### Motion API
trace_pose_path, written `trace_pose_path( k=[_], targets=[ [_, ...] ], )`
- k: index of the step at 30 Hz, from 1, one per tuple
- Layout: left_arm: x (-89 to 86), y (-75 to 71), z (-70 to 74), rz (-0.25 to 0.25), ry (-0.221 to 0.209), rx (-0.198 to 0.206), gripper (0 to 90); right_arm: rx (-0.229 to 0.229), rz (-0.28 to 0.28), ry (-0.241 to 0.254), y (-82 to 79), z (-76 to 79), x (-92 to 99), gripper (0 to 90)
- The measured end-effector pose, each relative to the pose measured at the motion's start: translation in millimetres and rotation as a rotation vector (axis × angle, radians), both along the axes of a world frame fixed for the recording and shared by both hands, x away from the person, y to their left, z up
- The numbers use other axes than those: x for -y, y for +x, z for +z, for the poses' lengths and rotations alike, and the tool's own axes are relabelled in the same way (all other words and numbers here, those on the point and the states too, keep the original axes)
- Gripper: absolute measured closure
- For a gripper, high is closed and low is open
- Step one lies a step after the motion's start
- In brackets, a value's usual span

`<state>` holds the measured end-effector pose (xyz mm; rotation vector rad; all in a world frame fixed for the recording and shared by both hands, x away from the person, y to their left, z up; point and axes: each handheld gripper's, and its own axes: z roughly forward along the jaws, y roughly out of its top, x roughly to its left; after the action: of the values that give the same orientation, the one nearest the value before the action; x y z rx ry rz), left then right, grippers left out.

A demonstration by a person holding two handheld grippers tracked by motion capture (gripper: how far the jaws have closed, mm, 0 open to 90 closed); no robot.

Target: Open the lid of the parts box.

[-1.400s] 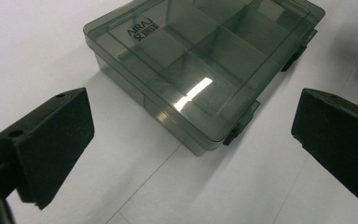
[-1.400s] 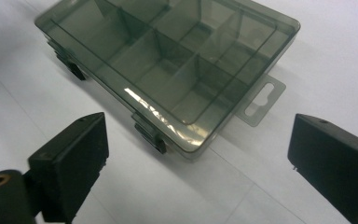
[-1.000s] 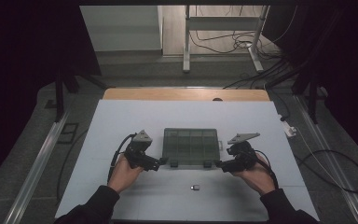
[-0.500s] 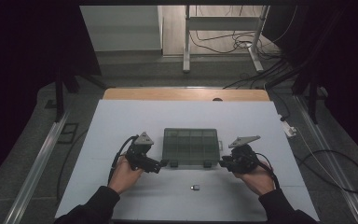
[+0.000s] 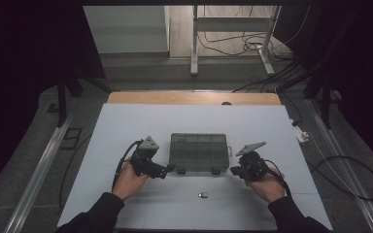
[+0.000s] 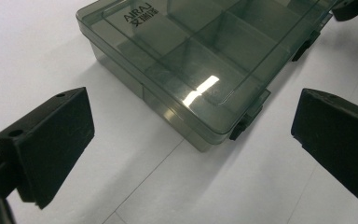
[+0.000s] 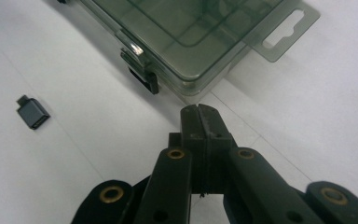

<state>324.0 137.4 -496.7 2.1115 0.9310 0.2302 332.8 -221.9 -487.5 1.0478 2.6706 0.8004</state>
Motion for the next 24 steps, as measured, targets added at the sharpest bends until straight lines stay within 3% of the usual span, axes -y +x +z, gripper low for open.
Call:
trace_pose_path(
  k=[12,17,24],
  targets=[
    [-0.5,1.5,1.4,0.009,-0.008,0.001,0.7,-0.049,-0.012,-0.002,8.7,-11.5,-5.2,88.8],
    [-0.7,1.7,2.3,0.011,-0.002,-0.002,1.1,-0.052,-0.008,-0.006,9.2,-12.6,-6.2,88.8],
    [-1.7,1.7,2.7,0.023,0.008,-0.002,1.2,-0.038,-0.005,0.026,6.7,-6.6,-3.2,88.8]
  ],
)
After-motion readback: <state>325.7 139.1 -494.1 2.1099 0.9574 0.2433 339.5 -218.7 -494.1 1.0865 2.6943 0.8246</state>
